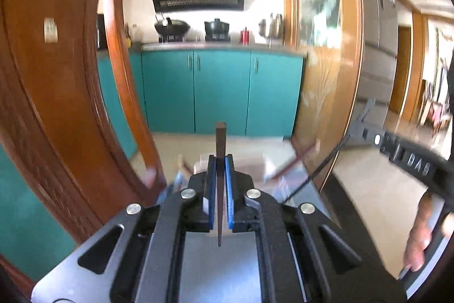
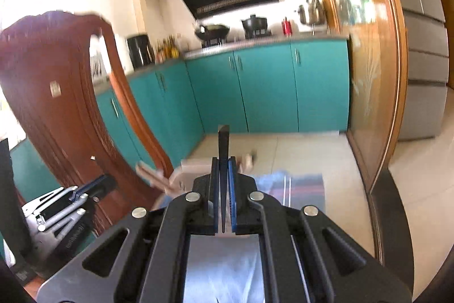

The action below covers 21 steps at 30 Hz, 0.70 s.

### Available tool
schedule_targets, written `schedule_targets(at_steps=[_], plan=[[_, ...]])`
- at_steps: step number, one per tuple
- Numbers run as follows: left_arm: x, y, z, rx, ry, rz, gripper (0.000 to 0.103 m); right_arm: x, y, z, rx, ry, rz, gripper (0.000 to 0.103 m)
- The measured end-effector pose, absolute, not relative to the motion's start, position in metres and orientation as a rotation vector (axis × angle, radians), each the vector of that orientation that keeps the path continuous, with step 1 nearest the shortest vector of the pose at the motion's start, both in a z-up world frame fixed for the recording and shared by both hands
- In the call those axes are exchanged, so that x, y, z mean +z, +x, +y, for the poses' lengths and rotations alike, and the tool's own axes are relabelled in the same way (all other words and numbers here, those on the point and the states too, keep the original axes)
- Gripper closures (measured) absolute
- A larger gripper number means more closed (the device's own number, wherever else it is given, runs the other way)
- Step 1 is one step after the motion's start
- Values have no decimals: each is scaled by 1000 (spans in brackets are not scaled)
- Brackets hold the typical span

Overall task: Organize utensils
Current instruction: 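Lift both chopsticks over the white holder and open both tools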

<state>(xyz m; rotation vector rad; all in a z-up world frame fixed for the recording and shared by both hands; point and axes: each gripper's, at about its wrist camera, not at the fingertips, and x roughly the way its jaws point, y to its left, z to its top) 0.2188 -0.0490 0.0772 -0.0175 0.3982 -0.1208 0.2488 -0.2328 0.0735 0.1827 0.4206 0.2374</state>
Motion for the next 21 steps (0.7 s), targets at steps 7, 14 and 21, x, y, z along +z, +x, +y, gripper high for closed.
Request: schedule_targets(at_steps=[7,14,21], plan=[[135,253,-33,-140,-108,297,96,126,274,-229,246,234,331,96],[128,298,-28,-92,-132,293,96,130,298,-217,221,253,265,96],[107,323,-41,-68,-87,341,96,96,342,-201,159,184,276,96]])
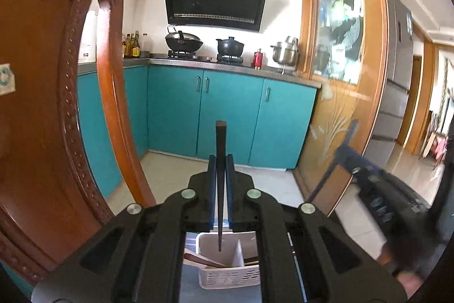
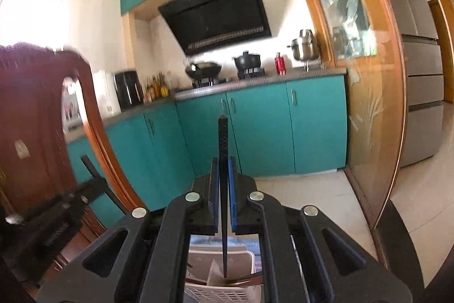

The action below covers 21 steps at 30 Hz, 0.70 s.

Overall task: Organize utensils
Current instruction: 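Lift both chopsticks over the white holder and open both tools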

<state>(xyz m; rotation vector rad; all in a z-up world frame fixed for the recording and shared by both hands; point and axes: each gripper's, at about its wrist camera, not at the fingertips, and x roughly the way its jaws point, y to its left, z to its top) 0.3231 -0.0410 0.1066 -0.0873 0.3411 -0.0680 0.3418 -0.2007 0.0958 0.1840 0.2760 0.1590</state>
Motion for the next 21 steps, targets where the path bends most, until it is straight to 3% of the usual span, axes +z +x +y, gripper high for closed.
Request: schedule_targets(at_steps=[15,17,19,21], plan=[[47,346,-59,-103,-42,382,96,26,370,-198,187,190,400,94],[42,349,-57,-127,-56,391,94,27,367,-201,192,201,393,79],[40,346,-54,-124,-63,387,74,30,359,-205,203,223,371,58],[41,341,-51,-126,-83,370,62,38,348,-211,221,258,335,49]])
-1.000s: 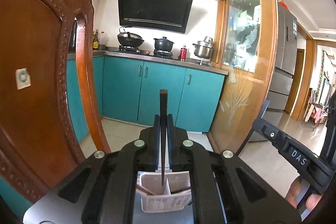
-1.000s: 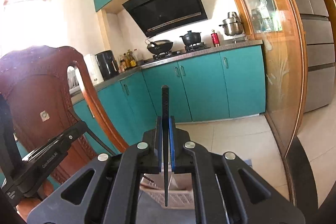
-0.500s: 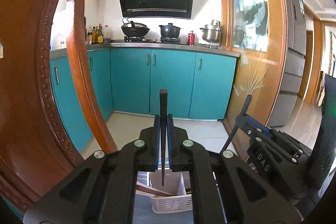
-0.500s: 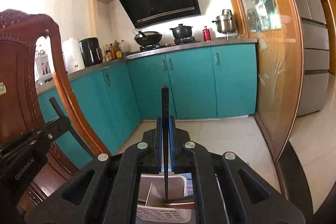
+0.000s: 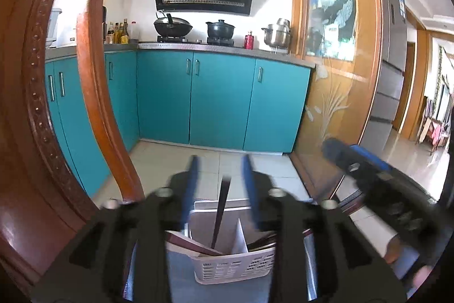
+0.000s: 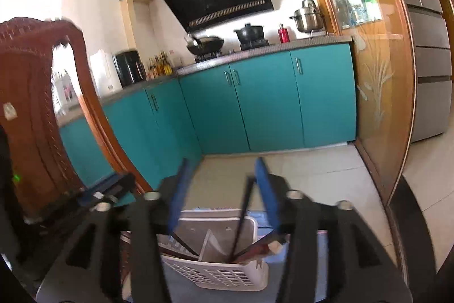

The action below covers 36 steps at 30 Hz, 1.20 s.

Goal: Organize utensils

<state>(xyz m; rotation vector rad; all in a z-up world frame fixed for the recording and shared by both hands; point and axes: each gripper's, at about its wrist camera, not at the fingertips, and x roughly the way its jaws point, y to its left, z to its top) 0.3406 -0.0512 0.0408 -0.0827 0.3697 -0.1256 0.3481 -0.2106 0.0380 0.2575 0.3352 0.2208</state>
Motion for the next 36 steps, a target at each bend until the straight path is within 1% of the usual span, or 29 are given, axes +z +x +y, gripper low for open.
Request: schedule_targets(at_steps=[1,2,3,4,5,7,8,9,10,12,14,16,19,24,28,36], plan=[[41,338,-50,-125,-90,364,55,43,342,-213,232,272,317,44],[42,334,-49,-121,-99,352,50,46,336,-215,239,281,301,41],[43,329,-49,-115,-104,341,41,51,327,-219,243,293,274,35],[44,324,-48,-111,-103,331,37,57,318,-222,242,303,243,29],[46,317,-49,-110,-97,319,36,60,310,-225,240,308,220,26],[47,303,-50,-106,-79,304,28,70,287,-231,217,307,160,14],[47,294,-50,-99,-68,296,26,72,278,-233,200,298,141,11],[48,283,-51,-88,-58,282,22,74,262,-235,163,273,116,6],[50,270,-50,-75,-47,267,18,74,250,-236,138,252,107,3],[51,239,-49,-54,-26,235,12,68,225,-239,80,205,107,3],[50,207,-51,-46,0,217,10,58,201,-243,30,161,153,3],[47,178,-53,-40,28,207,5,44,174,-245,-14,132,206,3],[40,131,-55,-46,50,207,4,21,135,-247,-57,133,257,3],[26,80,-46,-105,-34,276,4,3,90,-228,-42,54,345,3],[18,61,-50,-134,-3,308,4,2,63,-212,-72,-43,331,3],[21,41,-50,-159,14,301,4,6,35,-197,-60,-80,313,3]])
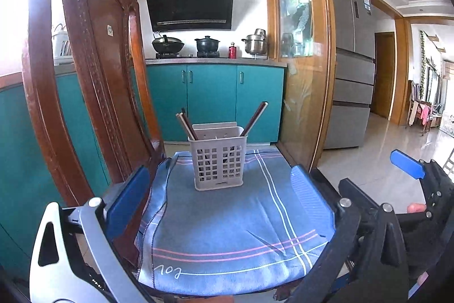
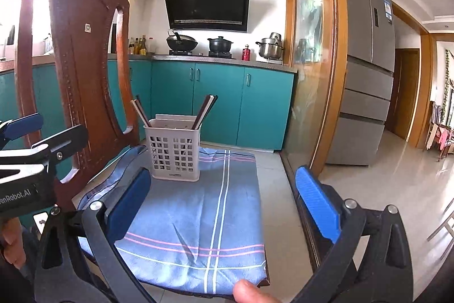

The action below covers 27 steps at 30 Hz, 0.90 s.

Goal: Organize utensils

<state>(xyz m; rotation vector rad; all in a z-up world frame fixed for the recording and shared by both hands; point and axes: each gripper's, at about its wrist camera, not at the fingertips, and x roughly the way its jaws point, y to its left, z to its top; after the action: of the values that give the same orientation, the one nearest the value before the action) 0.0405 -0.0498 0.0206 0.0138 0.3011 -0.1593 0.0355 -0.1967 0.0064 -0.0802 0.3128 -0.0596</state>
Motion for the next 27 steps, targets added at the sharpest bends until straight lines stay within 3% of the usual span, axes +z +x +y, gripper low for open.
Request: schedule_targets(at_steps=[27], plan=[[21,41,-46,-165,24,307,4,2,30,-201,-62,-47,318,3]])
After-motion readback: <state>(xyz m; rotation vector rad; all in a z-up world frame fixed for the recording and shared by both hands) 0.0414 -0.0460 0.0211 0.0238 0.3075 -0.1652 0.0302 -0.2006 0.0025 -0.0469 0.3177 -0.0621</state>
